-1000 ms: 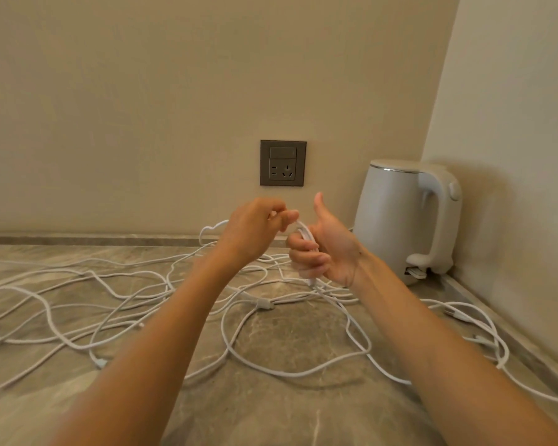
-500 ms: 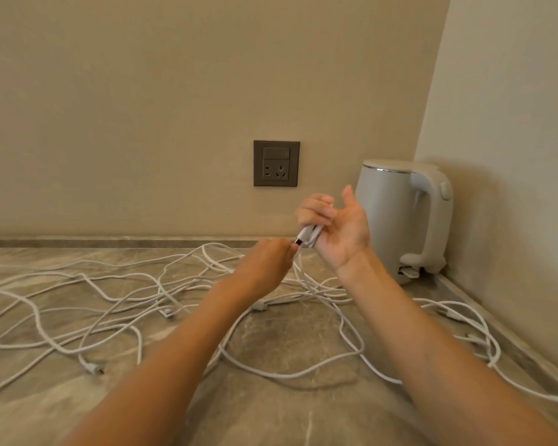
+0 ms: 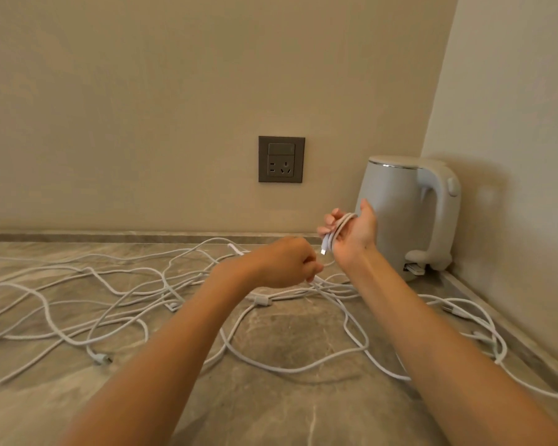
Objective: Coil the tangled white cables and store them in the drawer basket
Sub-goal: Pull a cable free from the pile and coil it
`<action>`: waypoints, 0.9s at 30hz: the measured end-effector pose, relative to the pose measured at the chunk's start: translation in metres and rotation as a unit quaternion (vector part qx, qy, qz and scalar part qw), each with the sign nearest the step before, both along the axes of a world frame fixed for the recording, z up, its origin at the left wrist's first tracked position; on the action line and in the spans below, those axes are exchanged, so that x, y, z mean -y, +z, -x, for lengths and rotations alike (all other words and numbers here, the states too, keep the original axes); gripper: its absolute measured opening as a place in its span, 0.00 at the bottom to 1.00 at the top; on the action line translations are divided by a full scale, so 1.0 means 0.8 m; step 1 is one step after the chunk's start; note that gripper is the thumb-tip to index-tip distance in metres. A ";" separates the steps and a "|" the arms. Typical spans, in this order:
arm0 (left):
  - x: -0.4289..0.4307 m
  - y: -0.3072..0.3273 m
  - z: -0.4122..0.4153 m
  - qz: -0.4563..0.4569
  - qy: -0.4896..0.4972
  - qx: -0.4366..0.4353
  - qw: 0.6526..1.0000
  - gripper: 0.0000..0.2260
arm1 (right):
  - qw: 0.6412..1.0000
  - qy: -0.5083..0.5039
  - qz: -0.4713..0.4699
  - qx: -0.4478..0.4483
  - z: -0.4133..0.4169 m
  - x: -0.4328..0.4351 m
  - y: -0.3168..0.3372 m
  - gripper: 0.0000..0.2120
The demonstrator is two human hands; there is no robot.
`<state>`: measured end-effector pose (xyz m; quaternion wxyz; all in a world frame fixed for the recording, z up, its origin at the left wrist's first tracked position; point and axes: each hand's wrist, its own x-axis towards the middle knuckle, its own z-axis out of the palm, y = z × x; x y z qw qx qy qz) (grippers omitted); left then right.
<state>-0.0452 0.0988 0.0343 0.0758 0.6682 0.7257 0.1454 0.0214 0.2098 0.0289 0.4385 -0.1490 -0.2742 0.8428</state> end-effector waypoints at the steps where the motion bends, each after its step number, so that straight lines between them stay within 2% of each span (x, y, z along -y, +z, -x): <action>1: 0.002 0.003 0.001 -0.001 0.001 0.004 1.000 0.15 | 0.999 0.002 -0.034 0.031 0.002 0.003 0.000 0.27; 4: 0.007 0.012 0.006 -0.020 0.003 0.018 1.000 0.14 | 0.978 -0.014 -0.161 0.133 0.003 0.009 -0.001 0.32; 9: 0.020 0.028 0.015 -0.090 0.018 0.020 0.996 0.13 | 0.908 -0.004 -0.312 0.280 0.005 0.013 -0.005 0.38; 13: 0.028 0.034 0.027 -0.136 0.036 0.059 0.988 0.13 | 0.849 0.102 -0.393 0.339 0.009 0.019 0.000 0.41; 17: 0.036 0.041 0.039 -0.217 0.051 0.103 0.969 0.12 | 0.802 0.225 -0.412 0.370 0.003 0.020 0.000 0.43; 20: 0.034 0.040 0.045 -0.268 0.070 0.099 0.956 0.11 | 0.783 0.299 -0.417 0.351 -0.003 0.021 0.002 0.42; 23: 0.029 0.036 0.045 -0.313 0.088 0.088 0.941 0.12 | 0.784 0.367 -0.397 0.306 -0.009 0.023 0.010 0.41; 27: 0.023 0.033 0.041 -0.359 0.109 0.089 0.923 0.12 | 0.803 0.465 -0.332 0.169 -0.015 0.022 0.016 0.43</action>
